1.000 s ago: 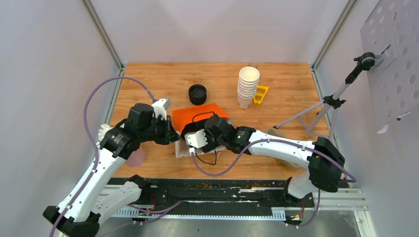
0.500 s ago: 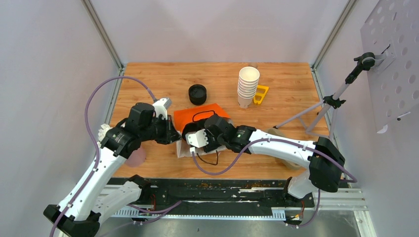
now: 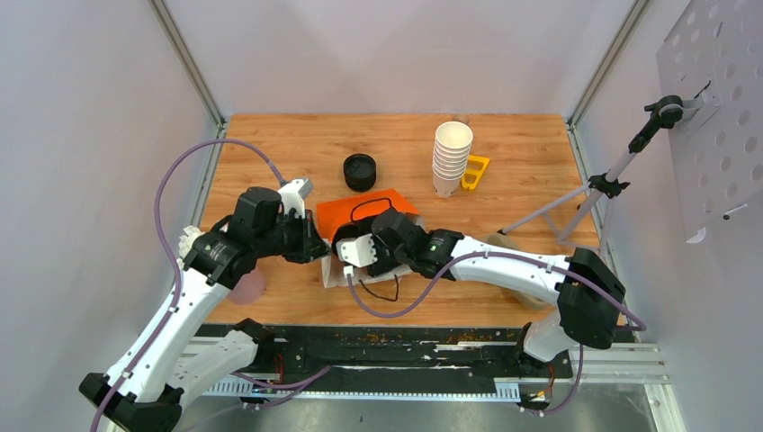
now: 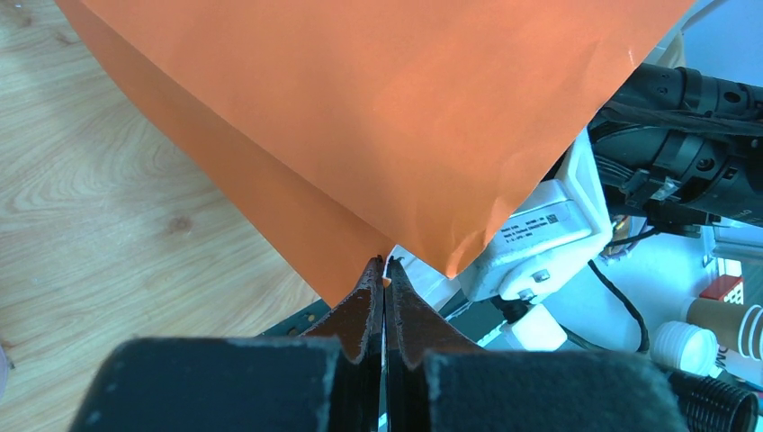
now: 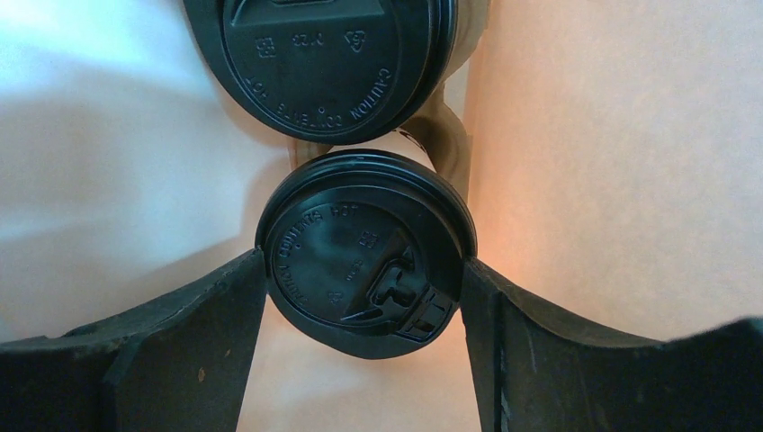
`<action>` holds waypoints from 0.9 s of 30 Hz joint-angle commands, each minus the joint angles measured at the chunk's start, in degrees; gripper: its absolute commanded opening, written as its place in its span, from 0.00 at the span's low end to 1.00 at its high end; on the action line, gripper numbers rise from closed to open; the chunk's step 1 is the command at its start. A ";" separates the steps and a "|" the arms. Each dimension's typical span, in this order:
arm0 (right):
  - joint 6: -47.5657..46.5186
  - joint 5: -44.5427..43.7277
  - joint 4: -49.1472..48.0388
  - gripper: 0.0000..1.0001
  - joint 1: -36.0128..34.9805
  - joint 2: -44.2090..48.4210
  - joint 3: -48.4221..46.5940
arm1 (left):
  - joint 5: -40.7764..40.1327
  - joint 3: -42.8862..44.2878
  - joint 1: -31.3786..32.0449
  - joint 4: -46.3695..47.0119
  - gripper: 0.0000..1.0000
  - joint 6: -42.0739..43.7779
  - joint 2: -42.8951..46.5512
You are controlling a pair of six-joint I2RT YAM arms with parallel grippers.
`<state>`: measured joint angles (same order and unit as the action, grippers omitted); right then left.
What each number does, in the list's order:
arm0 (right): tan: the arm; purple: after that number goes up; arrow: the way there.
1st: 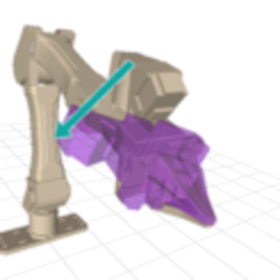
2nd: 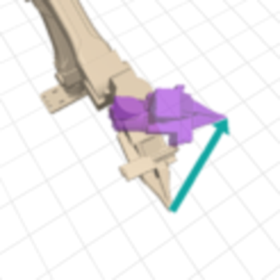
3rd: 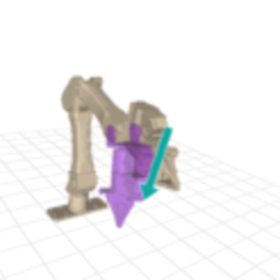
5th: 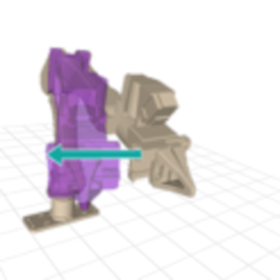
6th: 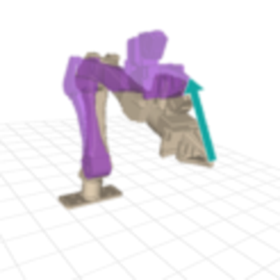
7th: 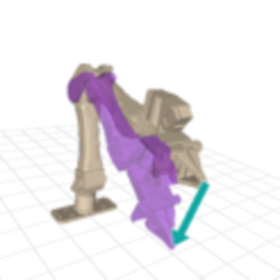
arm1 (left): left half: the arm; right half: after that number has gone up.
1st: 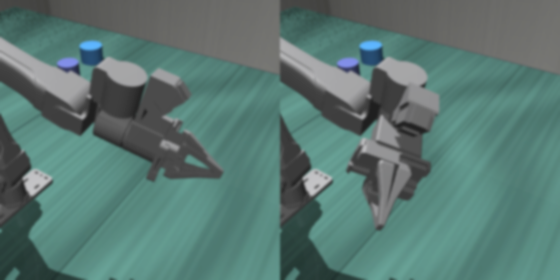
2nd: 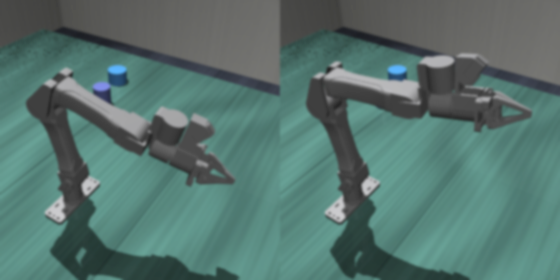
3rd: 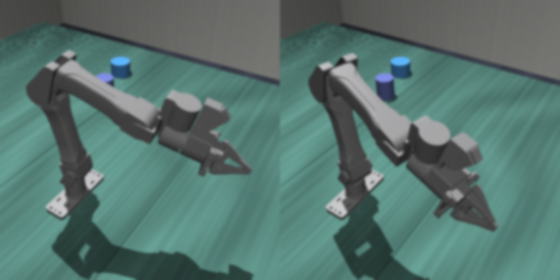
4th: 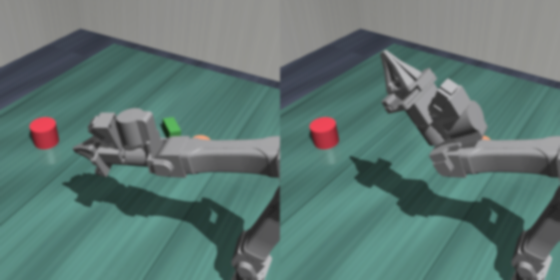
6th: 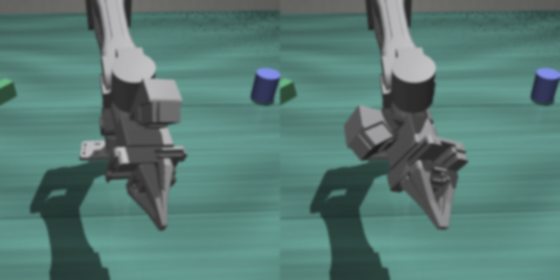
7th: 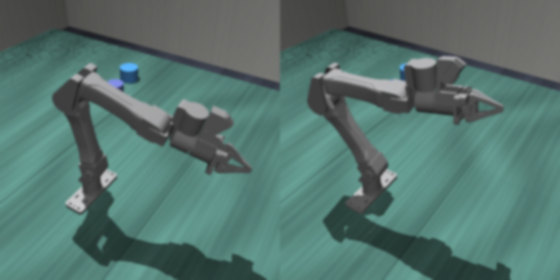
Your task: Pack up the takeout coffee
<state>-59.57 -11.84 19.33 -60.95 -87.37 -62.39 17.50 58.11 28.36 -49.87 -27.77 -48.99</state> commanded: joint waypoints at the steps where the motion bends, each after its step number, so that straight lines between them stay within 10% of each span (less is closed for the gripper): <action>1: 1.66 -0.05 -3.84 0.69 0.30 -0.92 1.59 | 0.88 0.30 -0.15 2.04 0.00 -0.09 0.07; 27: 4.18 1.22 -10.62 0.68 1.62 -1.02 5.81 | 1.02 -1.15 -0.10 2.32 0.00 -1.32 0.26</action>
<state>-57.28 -11.84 10.57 -60.01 -88.16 -57.56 17.93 57.47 28.36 -49.36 -28.27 -49.08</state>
